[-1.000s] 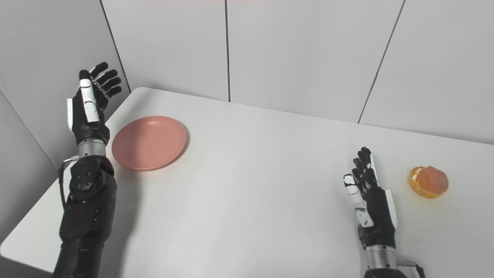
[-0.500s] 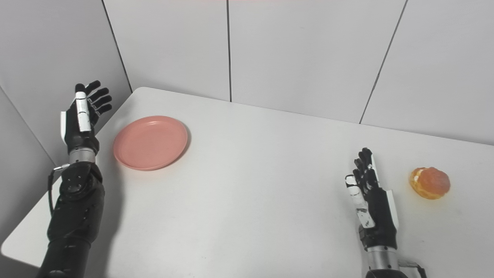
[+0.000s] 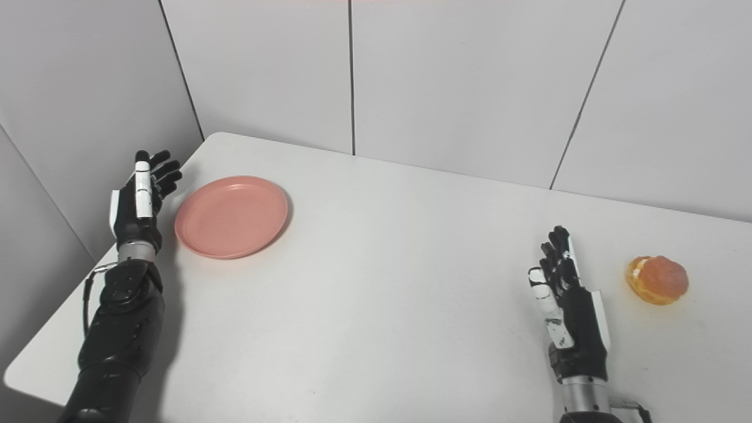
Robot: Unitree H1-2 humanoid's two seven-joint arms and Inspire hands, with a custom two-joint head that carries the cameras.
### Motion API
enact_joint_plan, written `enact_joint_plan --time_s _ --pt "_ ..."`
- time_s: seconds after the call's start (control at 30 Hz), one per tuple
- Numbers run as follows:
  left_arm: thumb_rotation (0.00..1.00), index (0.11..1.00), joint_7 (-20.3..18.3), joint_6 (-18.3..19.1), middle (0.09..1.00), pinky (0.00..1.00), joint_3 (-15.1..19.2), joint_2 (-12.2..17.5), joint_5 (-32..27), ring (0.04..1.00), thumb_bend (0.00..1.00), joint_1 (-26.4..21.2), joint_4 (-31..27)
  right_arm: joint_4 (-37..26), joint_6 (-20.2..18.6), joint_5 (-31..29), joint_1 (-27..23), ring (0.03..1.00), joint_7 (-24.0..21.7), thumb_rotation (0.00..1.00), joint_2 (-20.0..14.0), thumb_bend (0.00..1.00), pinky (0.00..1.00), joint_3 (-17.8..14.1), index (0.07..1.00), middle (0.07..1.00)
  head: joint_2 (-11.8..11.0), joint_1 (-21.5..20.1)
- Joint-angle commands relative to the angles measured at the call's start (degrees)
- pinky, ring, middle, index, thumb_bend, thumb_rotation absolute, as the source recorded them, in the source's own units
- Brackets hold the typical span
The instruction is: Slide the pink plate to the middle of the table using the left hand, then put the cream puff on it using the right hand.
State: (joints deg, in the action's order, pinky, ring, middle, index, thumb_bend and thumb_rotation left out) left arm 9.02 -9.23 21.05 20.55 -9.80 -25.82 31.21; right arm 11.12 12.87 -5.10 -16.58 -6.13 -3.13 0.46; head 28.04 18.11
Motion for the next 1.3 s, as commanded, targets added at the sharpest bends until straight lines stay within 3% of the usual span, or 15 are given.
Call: enact_joint_plan --time_s 0.0,0.17,0.33,0.47,0.57,0.9,1.27 --pt "1.00 0.747 -1.2 -2.9 0.758 0.85 -0.8 1.9 0.9 0.771 0.63 -2.5 0.2 1.1 1.0 -0.2 1.8 0.991 -0.5 0.77 -0.8 0.57 1.00 -0.4 0.989 1.000 0.0 0.1" --pt "1.00 0.793 -4.0 -3.9 0.798 0.90 -2.3 1.3 -0.5 0.813 0.62 -2.6 1.4 0.8 0.7 -0.3 1.9 0.994 -0.6 0.77 -0.9 0.58 1.00 -0.5 0.990 1.000 0.0 0.2" --pt "1.00 0.793 -4.3 -3.9 0.804 0.86 -3.8 0.9 0.8 0.819 0.60 -2.1 1.5 1.4 1.1 -0.7 1.7 0.980 -0.7 0.75 -0.9 0.58 1.00 -0.8 0.991 0.996 0.0 0.3" --pt "1.00 0.798 -6.3 -3.0 0.812 0.90 -3.2 0.1 -2.7 0.842 0.62 -2.2 1.9 1.3 0.8 -0.9 1.7 0.981 -1.0 0.75 -1.1 0.59 1.00 -0.7 0.996 0.998 0.2 0.3" --pt "1.00 0.794 -6.9 -2.9 0.803 0.87 -2.9 -0.5 -3.8 0.826 0.60 -2.4 2.3 1.1 0.6 -1.1 1.8 0.977 -1.0 0.75 -1.1 0.58 1.00 -0.7 0.993 0.994 0.3 0.3" --pt "1.00 0.789 -9.3 1.8 0.797 0.81 -2.2 -3.6 -9.6 0.800 0.64 -2.6 -1.5 1.0 0.1 -1.2 1.8 0.977 -0.9 0.75 -1.2 0.61 1.00 -0.8 0.992 0.992 0.4 -0.1" --pt "1.00 0.788 -8.5 4.6 0.797 0.82 -5.1 -5.8 -6.7 0.806 0.62 -1.9 -5.5 1.2 0.1 -1.5 1.3 0.980 -1.1 0.74 -0.8 0.62 1.00 -0.6 0.989 0.997 0.7 -2.2"
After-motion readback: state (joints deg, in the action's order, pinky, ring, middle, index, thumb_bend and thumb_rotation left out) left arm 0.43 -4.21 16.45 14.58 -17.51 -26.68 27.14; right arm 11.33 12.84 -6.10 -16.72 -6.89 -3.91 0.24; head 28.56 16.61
